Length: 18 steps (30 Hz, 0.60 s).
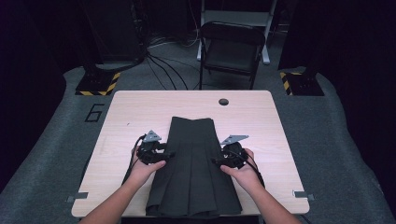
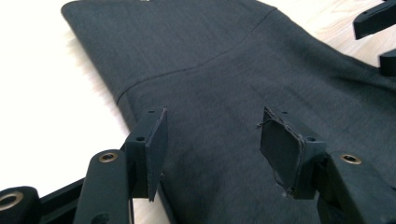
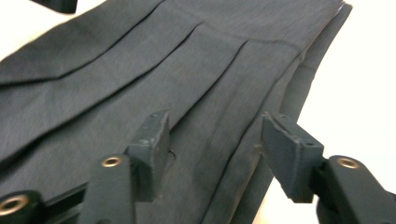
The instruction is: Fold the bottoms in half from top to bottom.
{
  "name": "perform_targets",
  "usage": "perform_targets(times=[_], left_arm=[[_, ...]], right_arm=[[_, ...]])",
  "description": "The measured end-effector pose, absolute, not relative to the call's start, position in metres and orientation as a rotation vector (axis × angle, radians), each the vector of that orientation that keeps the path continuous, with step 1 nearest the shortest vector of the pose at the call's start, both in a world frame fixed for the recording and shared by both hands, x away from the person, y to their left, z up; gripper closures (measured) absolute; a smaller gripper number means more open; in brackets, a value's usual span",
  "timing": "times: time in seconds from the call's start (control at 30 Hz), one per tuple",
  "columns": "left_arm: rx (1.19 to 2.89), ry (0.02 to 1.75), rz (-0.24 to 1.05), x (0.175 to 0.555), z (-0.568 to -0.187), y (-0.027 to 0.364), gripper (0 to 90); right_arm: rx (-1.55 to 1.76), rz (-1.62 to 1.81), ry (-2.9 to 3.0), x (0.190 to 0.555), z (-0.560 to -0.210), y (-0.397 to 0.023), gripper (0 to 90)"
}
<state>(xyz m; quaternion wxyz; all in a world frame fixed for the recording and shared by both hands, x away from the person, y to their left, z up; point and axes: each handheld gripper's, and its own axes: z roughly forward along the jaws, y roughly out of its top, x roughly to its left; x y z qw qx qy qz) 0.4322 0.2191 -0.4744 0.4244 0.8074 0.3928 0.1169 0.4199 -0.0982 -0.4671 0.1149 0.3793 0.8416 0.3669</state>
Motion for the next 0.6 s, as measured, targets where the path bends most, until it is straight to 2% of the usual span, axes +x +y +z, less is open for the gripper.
perform_targets(times=[0.13,0.27,0.47,0.6], left_arm=[[2.021,0.989,0.275,0.440,-0.475,0.213,45.9],[2.031,0.986,0.275,0.446,-0.476,0.209,49.0],[2.013,1.001,0.315,0.454,-0.476,0.207,48.8],[1.994,1.029,0.340,0.463,-0.480,0.210,48.5]], right_arm=[[1.135,1.125,2.432,0.430,-0.465,-0.097,50.5],[1.124,1.119,2.423,0.433,-0.465,-0.096,52.3],[1.130,1.104,2.397,0.442,-0.468,-0.093,57.4],[1.165,1.101,2.375,0.453,-0.473,-0.095,57.7]])
